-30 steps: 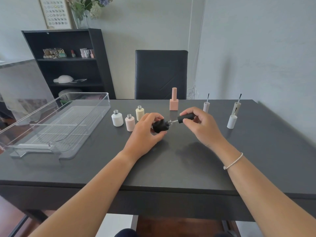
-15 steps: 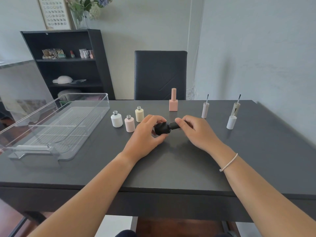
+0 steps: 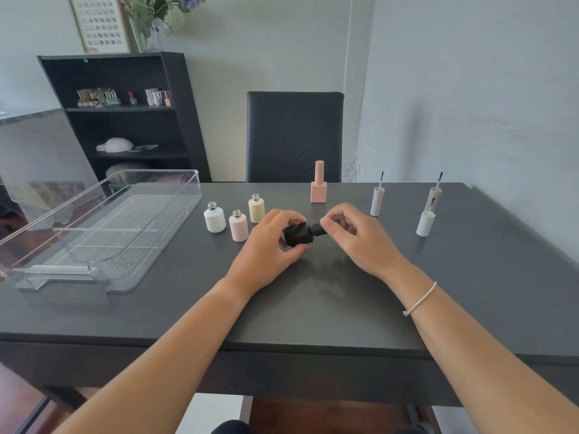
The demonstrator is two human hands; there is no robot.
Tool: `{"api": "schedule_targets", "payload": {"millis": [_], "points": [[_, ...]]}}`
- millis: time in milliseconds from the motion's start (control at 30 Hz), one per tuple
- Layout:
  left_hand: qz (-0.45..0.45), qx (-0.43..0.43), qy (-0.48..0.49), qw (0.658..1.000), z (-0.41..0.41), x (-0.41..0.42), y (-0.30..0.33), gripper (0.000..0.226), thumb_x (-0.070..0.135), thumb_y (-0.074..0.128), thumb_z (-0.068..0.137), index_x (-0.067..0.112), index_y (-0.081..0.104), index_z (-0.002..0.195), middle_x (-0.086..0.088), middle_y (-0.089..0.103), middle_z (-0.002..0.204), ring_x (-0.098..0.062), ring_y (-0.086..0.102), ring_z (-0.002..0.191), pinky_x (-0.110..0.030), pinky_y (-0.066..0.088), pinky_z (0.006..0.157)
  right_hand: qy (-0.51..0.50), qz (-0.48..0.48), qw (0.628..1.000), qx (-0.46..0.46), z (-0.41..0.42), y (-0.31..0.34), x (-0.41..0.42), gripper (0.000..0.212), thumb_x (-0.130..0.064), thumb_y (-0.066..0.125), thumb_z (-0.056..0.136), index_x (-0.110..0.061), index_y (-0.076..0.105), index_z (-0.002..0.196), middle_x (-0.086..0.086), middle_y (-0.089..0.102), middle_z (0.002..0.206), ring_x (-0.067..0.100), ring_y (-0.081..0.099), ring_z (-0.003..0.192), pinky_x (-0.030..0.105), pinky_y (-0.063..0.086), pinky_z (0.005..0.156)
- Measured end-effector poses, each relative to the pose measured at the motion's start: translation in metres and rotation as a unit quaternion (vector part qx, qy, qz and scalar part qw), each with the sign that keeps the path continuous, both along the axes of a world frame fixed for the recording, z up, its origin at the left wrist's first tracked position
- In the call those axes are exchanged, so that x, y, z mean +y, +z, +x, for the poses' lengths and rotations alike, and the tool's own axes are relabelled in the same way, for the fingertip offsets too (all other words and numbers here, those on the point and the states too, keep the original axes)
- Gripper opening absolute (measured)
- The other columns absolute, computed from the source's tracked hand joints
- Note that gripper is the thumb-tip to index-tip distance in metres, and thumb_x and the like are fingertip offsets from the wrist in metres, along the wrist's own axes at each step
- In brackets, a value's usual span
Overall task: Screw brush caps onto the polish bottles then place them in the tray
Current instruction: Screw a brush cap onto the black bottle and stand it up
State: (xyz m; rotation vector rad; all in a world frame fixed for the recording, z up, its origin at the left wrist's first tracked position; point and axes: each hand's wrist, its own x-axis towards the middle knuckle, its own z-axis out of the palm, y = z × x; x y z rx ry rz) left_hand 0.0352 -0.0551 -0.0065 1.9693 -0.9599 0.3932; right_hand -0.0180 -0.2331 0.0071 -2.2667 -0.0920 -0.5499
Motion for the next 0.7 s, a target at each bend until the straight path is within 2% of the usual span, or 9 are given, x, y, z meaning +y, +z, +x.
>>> {"api": "schedule_targets", "payload": {"millis": [67, 167, 267, 300, 400, 433, 567, 667, 700], "points": [[0.001, -0.001, -0.003, 1.0, -0.0006, -0.0001, 0.0003, 0.032, 0.013, 0.071, 0.076, 0.019, 0.057, 0.104, 0.004, 0.055, 0.101, 0.0, 0.049, 0.095, -0.012, 0.046, 0.075, -0.017, -0.005, 1.0, -0.001, -0.0004, 0.0001, 0.0006, 0.024, -0.037, 0.051, 0.09, -0.016, 0.056, 0.079, -0.011, 0.048, 0.056, 0.009, 0.043, 0.054, 0.028, 0.038, 0.057], [0.008, -0.002, -0.005, 1.0, -0.0008, 0.0008, 0.0002, 0.031, 0.013, 0.07, 0.076, 0.019, 0.057, 0.104, 0.003, 0.055, 0.101, 0.0, 0.05, 0.093, -0.015, 0.047, 0.076, -0.038, 0.016, 0.999, 0.021, 0.0004, 0.0011, -0.0012, 0.051, -0.051, 0.039, 0.091, -0.01, 0.058, 0.069, -0.014, 0.048, 0.045, 0.008, 0.041, 0.049, 0.027, 0.034, 0.055], [0.005, 0.0, -0.001, 1.0, -0.0005, 0.0008, 0.0007, 0.031, 0.013, 0.07, 0.076, 0.02, 0.057, 0.104, 0.004, 0.055, 0.101, 0.0, 0.05, 0.095, -0.014, 0.047, 0.076, -0.016, 0.004, 1.0, 0.0, -0.0008, 0.0002, -0.001, 0.023, -0.04, 0.051, 0.089, -0.02, 0.056, 0.079, -0.012, 0.049, 0.059, 0.008, 0.045, 0.057, 0.026, 0.038, 0.057], [0.005, 0.0, -0.001, 1.0, -0.0006, 0.0005, 0.0009, 0.031, 0.013, 0.07, 0.076, 0.02, 0.057, 0.104, 0.004, 0.055, 0.101, 0.0, 0.049, 0.095, -0.013, 0.046, 0.076, -0.018, -0.01, 1.0, 0.0, -0.0009, 0.0, -0.0003, 0.021, -0.038, 0.053, 0.089, -0.019, 0.056, 0.079, -0.011, 0.049, 0.061, 0.009, 0.045, 0.058, 0.026, 0.038, 0.057], [0.011, 0.0, -0.005, 1.0, -0.0009, 0.0004, 0.0006, 0.032, 0.013, 0.07, 0.076, 0.02, 0.057, 0.104, 0.004, 0.055, 0.101, 0.001, 0.048, 0.095, -0.012, 0.046, 0.076, -0.05, 0.001, 0.999, 0.021, 0.0002, 0.0003, -0.0012, 0.052, -0.053, 0.041, 0.089, -0.011, 0.059, 0.065, -0.007, 0.045, 0.048, 0.011, 0.044, 0.051, 0.029, 0.037, 0.055], [0.01, 0.001, -0.004, 1.0, -0.0008, 0.0003, 0.0003, 0.032, 0.013, 0.071, 0.076, 0.021, 0.057, 0.104, 0.004, 0.055, 0.101, 0.001, 0.048, 0.095, -0.012, 0.046, 0.076, -0.054, 0.008, 0.998, 0.022, -0.0001, 0.0011, -0.0018, 0.055, -0.056, 0.038, 0.089, -0.011, 0.059, 0.065, -0.008, 0.044, 0.048, 0.011, 0.044, 0.051, 0.03, 0.038, 0.057], [0.004, 0.0, 0.0, 1.0, 0.0002, 0.0009, 0.0002, 0.032, 0.013, 0.071, 0.076, 0.02, 0.057, 0.103, 0.004, 0.055, 0.101, -0.001, 0.05, 0.094, -0.011, 0.045, 0.076, -0.021, -0.018, 1.0, -0.006, -0.001, 0.0001, -0.0006, 0.019, -0.037, 0.054, 0.088, -0.019, 0.056, 0.081, -0.011, 0.048, 0.062, 0.009, 0.045, 0.059, 0.027, 0.039, 0.059], [0.014, 0.001, -0.006, 1.0, 0.0001, 0.0007, 0.0004, 0.032, 0.014, 0.071, 0.076, 0.021, 0.056, 0.104, 0.003, 0.056, 0.102, -0.001, 0.05, 0.094, -0.012, 0.046, 0.077, -0.038, -0.007, 0.999, 0.01, 0.0, 0.0005, -0.0009, 0.049, -0.051, 0.045, 0.088, -0.007, 0.055, 0.068, -0.008, 0.041, 0.049, 0.012, 0.04, 0.051, 0.029, 0.034, 0.056], [0.014, 0.002, -0.006, 1.0, 0.0001, 0.0008, 0.0004, 0.032, 0.014, 0.071, 0.076, 0.021, 0.056, 0.104, 0.003, 0.055, 0.102, -0.001, 0.05, 0.095, -0.011, 0.046, 0.077, -0.038, 0.002, 0.999, 0.012, -0.0005, 0.0013, -0.0011, 0.051, -0.053, 0.043, 0.088, -0.008, 0.054, 0.067, -0.008, 0.04, 0.049, 0.012, 0.04, 0.051, 0.03, 0.034, 0.055]]}}
